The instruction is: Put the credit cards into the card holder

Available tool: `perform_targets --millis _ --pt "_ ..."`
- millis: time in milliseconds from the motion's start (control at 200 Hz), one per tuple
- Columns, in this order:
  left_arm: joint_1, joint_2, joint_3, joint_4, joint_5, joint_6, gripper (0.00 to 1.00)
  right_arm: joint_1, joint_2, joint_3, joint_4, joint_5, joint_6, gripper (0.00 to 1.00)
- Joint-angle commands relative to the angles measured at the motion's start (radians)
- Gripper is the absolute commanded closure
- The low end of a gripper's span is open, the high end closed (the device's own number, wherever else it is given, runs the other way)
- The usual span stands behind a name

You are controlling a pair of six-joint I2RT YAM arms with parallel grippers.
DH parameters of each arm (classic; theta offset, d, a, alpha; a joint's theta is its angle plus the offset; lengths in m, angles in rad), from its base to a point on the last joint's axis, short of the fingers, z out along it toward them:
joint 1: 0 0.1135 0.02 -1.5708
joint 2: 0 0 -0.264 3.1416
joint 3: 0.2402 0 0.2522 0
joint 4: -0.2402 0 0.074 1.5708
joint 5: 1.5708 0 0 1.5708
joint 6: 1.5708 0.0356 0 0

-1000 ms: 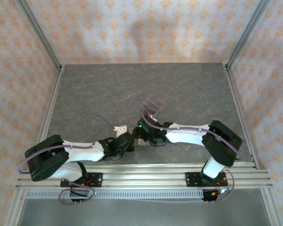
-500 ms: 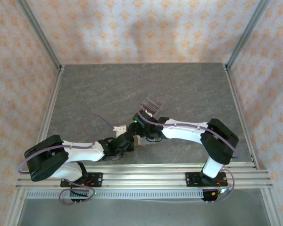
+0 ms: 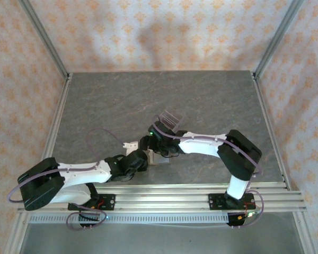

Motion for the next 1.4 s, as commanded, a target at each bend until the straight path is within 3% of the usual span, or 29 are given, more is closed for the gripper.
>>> perform_targets --millis 0,200,400,570,896,1131,1391 --pt "-0.008 -0.064 -0.015 -0.12 -0.005 0.044 0.68 -0.009 -0.025 0.006 0.105 -0.028 0.033 0.16" --pt "0.001 -0.217 -0.02 -0.262 -0.043 0.033 0.63 -0.011 -0.022 0.002 0.108 -0.039 0.034 0.16" --pt "0.056 -0.405 -0.073 -0.352 -0.01 0.003 0.63 -0.009 0.01 0.02 0.125 -0.081 0.031 0.15" --pt "0.076 -0.493 -0.066 -0.407 0.0 0.034 0.56 -0.007 0.058 0.036 0.127 -0.091 0.019 0.15" --pt "0.095 -0.364 -0.028 -0.313 0.042 0.07 0.54 -0.005 0.154 0.059 0.136 -0.097 0.021 0.15" --pt "0.107 -0.244 0.031 -0.258 0.053 0.107 0.53 -0.005 0.029 0.072 0.04 -0.032 -0.057 0.09" --pt "0.176 -0.147 0.09 -0.224 0.101 0.155 0.51 -0.048 -0.107 0.139 -0.196 0.098 -0.203 0.01"
